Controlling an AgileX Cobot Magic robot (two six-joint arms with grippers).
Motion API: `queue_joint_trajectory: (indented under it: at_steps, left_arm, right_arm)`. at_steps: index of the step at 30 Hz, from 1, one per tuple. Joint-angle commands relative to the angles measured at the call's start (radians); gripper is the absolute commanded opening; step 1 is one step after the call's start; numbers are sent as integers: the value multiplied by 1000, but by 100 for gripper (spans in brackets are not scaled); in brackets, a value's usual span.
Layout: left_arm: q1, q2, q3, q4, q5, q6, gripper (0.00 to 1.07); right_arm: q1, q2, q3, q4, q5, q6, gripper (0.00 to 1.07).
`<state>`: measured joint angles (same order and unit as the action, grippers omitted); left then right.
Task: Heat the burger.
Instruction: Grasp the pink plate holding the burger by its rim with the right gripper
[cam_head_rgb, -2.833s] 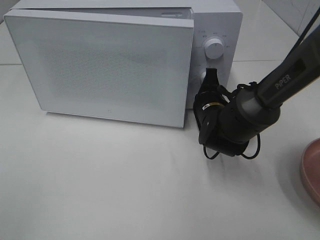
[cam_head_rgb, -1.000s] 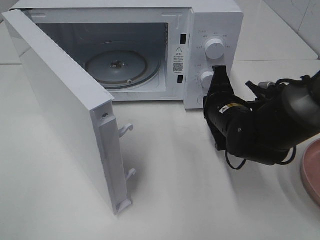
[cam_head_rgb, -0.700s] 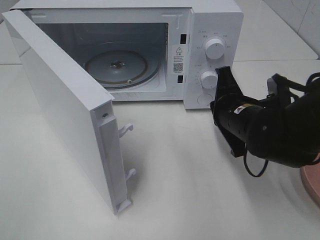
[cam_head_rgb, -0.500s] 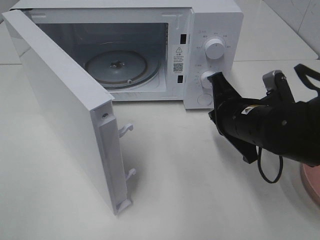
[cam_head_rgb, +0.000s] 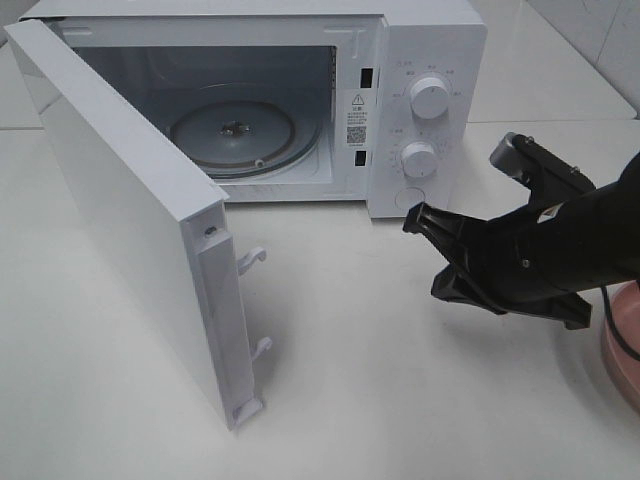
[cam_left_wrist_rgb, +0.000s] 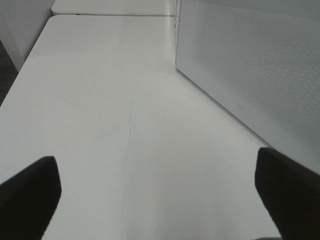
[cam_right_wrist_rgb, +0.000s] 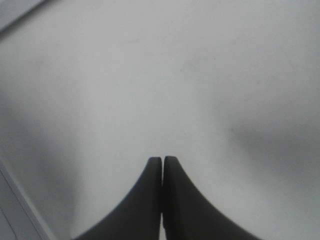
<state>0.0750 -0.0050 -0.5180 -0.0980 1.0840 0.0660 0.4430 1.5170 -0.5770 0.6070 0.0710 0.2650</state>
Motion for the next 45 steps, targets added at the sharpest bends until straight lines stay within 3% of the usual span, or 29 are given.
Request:
queue_joint_trajectory:
  at_steps: [1,3,8,20,22,23,24,25,26,27,28,29,30,31,33,37,40,42,45]
  left_arm:
    - [1,-5,0,-1,-12,-2,98]
    - [1,-5,0,-1,-12,-2,98]
    - [1,-5,0,-1,-12,-2,98]
    - [1,-5,0,-1,-12,-2,98]
    - [1,-5,0,-1,-12,-2,98]
    - [1,-5,0,-1,-12,-2,98]
    - [1,-5,0,-1,-12,-2,98]
    - [1,-5,0,-1,-12,-2,98]
    - [1,-5,0,-1,-12,-2,98]
    - [1,-5,0,-1,-12,-2,98]
    - [1,-5,0,-1,-12,-2,98]
    - [1,-5,0,-1,-12,-2,98]
    - [1,-5,0,-1,-12,-2,98]
    - [1,-5,0,-1,-12,-2,98]
    - [1,-5,0,-1,-12,-2,98]
    - [1,-5,0,-1,-12,-2,98]
    - [1,-5,0,-1,-12,-2,98]
    - [1,-5,0,-1,-12,-2,98]
    - [1,-5,0,-1,-12,-2,98]
  right_arm:
    - [-27,-30,-17,-97,133,-36,0]
    - [-36,-59,-50,-224,268,-36,1]
    - [-36,-113,-119,-367,475,-36,2]
    - [-36,-206,-211,-516,726,-63,11]
    - [-36,-236,-211,-567,751,-63,22]
    - [-36,-236,-211,-567,751,-63,22]
    - [-36,-257,-211,-598,764,-65,35]
    - [-36,-266,-211,-607,768,-65,42]
    - [-36,-266,-211,-607,768,-65,42]
    - [-36,-285,-211,-637,777,-63,57]
    - [-36,-285,-211,-637,777,-63,57]
    - [-36,-291,-211,-653,784,-63,65]
    - [-36,-299,-211,-682,796,-60,81]
    - [-36,-299,-211,-682,796,-60,81]
    - [-36,-300,-211,-718,813,-47,96]
    - [-37,-300,-211,-730,816,-40,99]
    - [-79,-300,-207,-730,815,-16,98]
    - [-157,-294,-194,-730,813,-17,96]
    - [-175,-288,-193,-730,813,-19,95]
